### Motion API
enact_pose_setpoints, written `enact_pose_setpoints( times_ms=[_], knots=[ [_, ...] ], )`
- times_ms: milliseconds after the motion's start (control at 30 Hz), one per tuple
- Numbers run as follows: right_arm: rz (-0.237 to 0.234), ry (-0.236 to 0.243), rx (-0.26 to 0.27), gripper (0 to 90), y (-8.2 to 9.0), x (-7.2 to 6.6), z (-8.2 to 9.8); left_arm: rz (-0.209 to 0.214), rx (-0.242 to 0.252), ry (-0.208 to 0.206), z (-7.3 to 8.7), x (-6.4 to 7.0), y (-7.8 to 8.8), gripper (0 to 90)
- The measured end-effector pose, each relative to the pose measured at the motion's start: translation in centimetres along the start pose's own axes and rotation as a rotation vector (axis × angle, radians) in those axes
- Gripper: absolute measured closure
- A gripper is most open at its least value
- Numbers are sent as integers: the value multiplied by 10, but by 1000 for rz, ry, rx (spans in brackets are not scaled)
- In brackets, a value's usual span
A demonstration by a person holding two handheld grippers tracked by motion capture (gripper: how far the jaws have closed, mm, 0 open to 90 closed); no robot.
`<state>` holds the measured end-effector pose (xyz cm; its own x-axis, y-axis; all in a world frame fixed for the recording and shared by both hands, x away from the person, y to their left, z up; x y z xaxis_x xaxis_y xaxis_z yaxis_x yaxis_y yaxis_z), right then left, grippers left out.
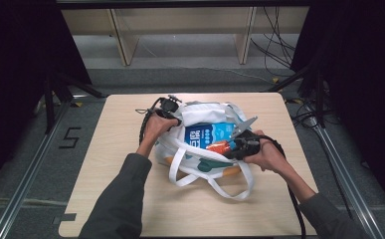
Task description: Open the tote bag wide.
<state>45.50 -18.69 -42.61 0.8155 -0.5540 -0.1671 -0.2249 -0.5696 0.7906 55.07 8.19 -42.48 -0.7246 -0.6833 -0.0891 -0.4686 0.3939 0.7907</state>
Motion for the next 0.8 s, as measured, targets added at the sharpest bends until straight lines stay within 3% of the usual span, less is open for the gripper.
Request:
enact_pose_setpoints(
  times_ms=[67,133,167,233,267,300,333,367,400,433,467,500,533,600,667,700,767,800],
  knots=[
    [33,20,90,900,-2,-11,-24,17,10,-33,3,7,11,839],
    [37,36,99,900,-8,-14,-31,40,-7,-61,10,13,17,837],
    [46,43,86,900,-17,-20,-38,40,-26,-74,13,14,19,832],
    [11,59,54,900,-31,-29,-43,41,-53,-84,26,14,21,832],
    [-52,114,-1,900,-45,-40,-42,46,-72,-87,35,13,22,849],
    [-52,114,-1,900,-45,-40,-42,66,-72,-74,44,11,22,849],
    [-62,139,-24,900,-49,-47,-39,108,-43,-56,53,6,24,866],
    [-57,159,-57,900,-54,-53,-34,108,-20,2,58,3,26,890],
    [-48,129,-86,900,-56,-59,-29,89,-30,-6,58,4,28,890],
    [-58,163,-83,900,-56,-58,-30,55,-43,-50,56,11,29,885],
    [-68,164,-86,900,-54,-57,-33,49,-48,-89,54,18,31,854],
    [-67,113,-93,900,-50,-57,-34,56,-48,-101,52,24,33,851],
    [-75,141,-55,900,-47,-52,-38,55,-40,-117,49,29,34,849],
    [-28,130,-2,900,-38,-42,-47,80,-31,-135,46,36,37,843],
    [26,76,43,900,-29,-27,-54,108,-7,-120,44,40,36,831],
    [47,65,65,900,-26,-17,-59,126,-16,-128,45,41,34,832],
    [129,-6,95,900,-22,5,-67,145,-53,-146,50,44,32,839],
    [143,-17,116,900,-24,13,-70,150,-56,-153,54,47,32,844]
  ],
)
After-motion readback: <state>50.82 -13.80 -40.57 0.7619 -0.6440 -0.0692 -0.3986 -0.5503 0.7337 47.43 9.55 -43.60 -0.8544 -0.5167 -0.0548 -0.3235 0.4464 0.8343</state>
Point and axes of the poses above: each handheld gripper's, and its own axes: y roughly backward along the jaws, z roughly out of its underside, x roughly to its right, the point moved 1 cm from there along -y, roughly forward along the jaws, and after that the axes turned 10 degrees about -y, right-handed, at the moved point
